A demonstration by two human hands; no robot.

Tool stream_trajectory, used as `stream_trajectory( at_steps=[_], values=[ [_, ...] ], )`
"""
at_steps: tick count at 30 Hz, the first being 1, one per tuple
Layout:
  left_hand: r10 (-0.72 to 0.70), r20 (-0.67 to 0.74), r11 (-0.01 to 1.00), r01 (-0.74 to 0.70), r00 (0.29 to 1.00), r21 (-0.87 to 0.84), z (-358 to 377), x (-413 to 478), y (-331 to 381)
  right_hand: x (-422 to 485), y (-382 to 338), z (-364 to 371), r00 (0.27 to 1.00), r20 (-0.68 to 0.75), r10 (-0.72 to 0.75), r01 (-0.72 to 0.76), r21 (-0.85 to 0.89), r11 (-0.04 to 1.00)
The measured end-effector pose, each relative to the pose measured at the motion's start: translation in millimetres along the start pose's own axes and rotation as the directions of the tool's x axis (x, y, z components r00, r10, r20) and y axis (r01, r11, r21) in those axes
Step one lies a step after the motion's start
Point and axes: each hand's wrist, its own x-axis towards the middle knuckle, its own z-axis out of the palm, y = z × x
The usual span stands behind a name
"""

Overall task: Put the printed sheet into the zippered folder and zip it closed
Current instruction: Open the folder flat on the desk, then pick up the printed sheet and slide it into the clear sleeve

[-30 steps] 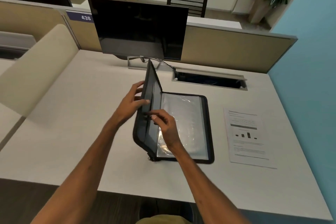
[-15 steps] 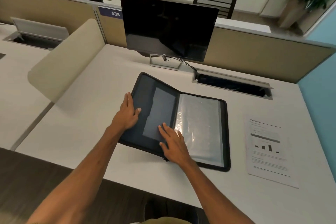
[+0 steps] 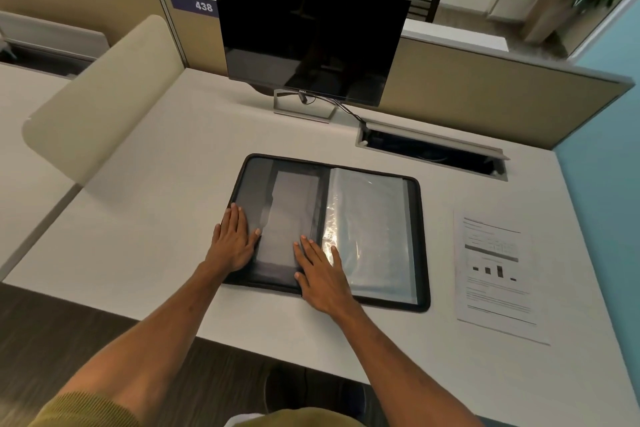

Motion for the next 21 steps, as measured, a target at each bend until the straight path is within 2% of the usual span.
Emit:
stream_trajectory(
  at_steps=[10, 13, 17, 21],
  values=[
    [0.0, -0.036, 0.998, 0.002, 0.999, 0.058, 13, -7, 3, -2, 7, -4, 0.999, 0.034, -0.02, 0.02, 0.008, 1.0],
    [0.043, -0.064, 0.997, -0.039, 0.997, 0.069, 15, -9, 16, -3, 12, -8, 0.998, 0.037, -0.045, 0.044, 0.035, 0.998],
    [0.128, -0.109, 0.991, -0.123, 0.986, 0.048, 20, -5, 46, -11, 29, -17, 0.999, -0.04, -0.031, 0.035, 0.102, 0.994],
    [0.205, -0.092, 0.978, -0.2, 0.974, 0.059, 31, 1, 96, -36, 74, -28, 0.994, -0.108, 0.035, -0.023, 0.107, 0.994]
  ],
)
